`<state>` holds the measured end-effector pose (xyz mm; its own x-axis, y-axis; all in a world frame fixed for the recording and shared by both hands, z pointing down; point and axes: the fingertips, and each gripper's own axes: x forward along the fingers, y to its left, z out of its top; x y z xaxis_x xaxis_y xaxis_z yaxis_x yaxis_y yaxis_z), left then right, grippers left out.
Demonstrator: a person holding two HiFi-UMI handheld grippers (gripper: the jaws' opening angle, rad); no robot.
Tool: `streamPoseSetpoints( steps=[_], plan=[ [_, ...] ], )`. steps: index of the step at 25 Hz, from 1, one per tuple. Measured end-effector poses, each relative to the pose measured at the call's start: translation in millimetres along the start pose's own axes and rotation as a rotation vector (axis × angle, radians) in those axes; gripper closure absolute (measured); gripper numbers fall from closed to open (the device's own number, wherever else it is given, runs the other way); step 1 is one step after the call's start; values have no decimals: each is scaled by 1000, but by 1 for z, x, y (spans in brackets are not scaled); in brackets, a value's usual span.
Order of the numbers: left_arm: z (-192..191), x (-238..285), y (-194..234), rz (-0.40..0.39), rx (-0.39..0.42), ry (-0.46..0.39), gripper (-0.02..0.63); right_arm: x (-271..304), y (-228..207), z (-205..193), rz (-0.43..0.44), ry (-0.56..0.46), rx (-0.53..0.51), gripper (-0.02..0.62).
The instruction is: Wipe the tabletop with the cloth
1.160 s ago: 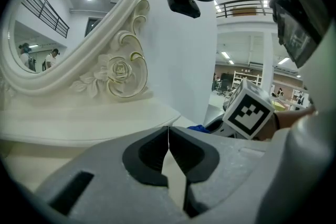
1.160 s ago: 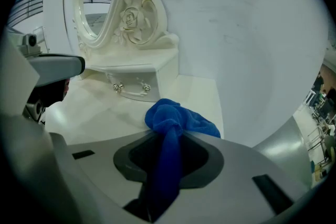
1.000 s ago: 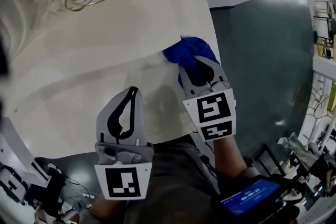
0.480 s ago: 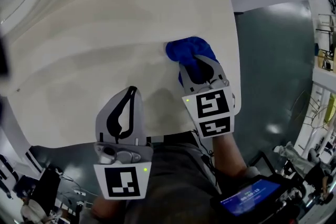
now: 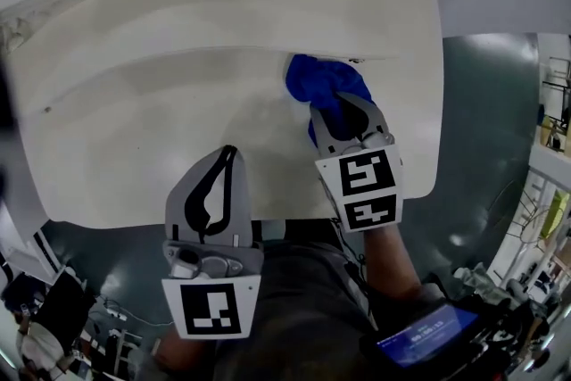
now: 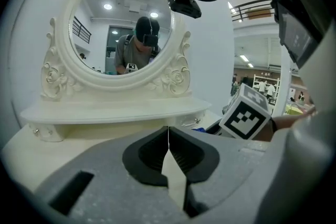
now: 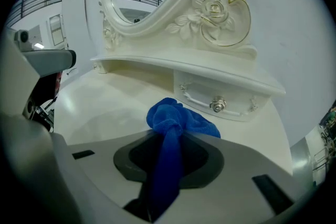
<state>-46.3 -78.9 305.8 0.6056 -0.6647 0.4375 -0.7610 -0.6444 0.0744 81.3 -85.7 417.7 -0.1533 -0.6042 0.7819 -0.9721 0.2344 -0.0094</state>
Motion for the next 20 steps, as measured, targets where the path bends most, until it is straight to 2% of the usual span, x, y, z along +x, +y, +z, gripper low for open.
streamPoseSetpoints(
  steps=[4,20],
  plan=[
    [-16,-22,33,43,-25,0,589,15,34,9,17,0,-28,500],
    [-37,-82,126,207,-115,-21,589,54,134,56,120,3,-166,500]
  ],
)
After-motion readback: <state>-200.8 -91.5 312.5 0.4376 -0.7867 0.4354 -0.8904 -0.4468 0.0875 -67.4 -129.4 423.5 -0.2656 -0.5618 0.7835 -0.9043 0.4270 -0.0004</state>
